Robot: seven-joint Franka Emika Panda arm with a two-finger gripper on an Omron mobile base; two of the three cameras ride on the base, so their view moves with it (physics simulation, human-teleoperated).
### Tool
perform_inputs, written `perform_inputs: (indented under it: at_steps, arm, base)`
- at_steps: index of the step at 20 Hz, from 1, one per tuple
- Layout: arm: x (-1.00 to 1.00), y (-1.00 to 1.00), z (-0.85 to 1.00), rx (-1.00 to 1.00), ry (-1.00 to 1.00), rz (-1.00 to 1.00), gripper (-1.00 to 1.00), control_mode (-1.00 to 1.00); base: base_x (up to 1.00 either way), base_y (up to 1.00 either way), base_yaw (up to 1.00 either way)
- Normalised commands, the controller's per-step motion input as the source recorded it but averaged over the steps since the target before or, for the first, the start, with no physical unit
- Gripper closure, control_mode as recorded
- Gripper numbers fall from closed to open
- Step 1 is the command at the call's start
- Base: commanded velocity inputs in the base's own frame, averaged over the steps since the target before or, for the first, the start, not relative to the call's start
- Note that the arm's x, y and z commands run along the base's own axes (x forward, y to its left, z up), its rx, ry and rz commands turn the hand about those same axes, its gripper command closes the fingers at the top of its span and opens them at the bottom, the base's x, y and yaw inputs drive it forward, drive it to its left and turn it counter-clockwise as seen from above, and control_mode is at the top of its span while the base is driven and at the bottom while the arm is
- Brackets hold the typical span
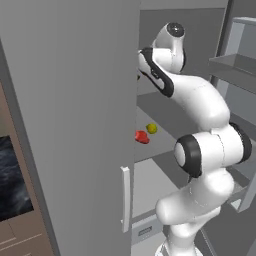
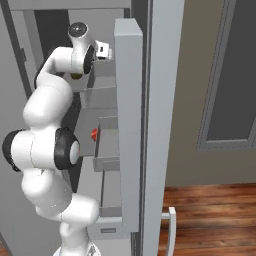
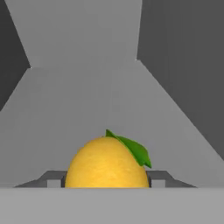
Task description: Take the kiwi and lemon from the highest rack and move them to the second highest rack where the steak and pear are located, to maximize freezer space. Close the freezer door after rearranging.
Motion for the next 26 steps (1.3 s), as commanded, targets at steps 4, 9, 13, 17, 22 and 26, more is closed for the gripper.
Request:
perform_inputs:
  at_steps: [4, 9, 13, 17, 22, 26]
  arm:
    - [-1.0, 0.0, -0.04, 0.0, -0.39, 0.0, 1.0, -1.0]
    - [-1.0, 0.0, 0.0, 0.0, -0.17, 0.0, 1.0, -1.0]
    - [-1.0, 0.0, 0.0, 0.0, 0.0, 0.0, 1.0, -1.0]
    - [-1.0, 0.0, 0.0, 0.0, 0.0, 0.0, 1.0, -1.0]
    - [-0.86, 0.0, -0.24, -0.04, 0.04, 0.0, 1.0, -1.0]
    - [-0.34, 0.0, -0.74, -0.32, 0.34, 0.0, 1.0, -1.0]
  base:
    - [0.0, 0.0, 0.0]
    - [0.0, 0.0, 0.0]
    - [0.0, 0.0, 0.0]
    - [0.0, 0.0, 0.0]
    - [0.0, 0.0, 0.0]
    - [0.0, 0.0, 0.0]
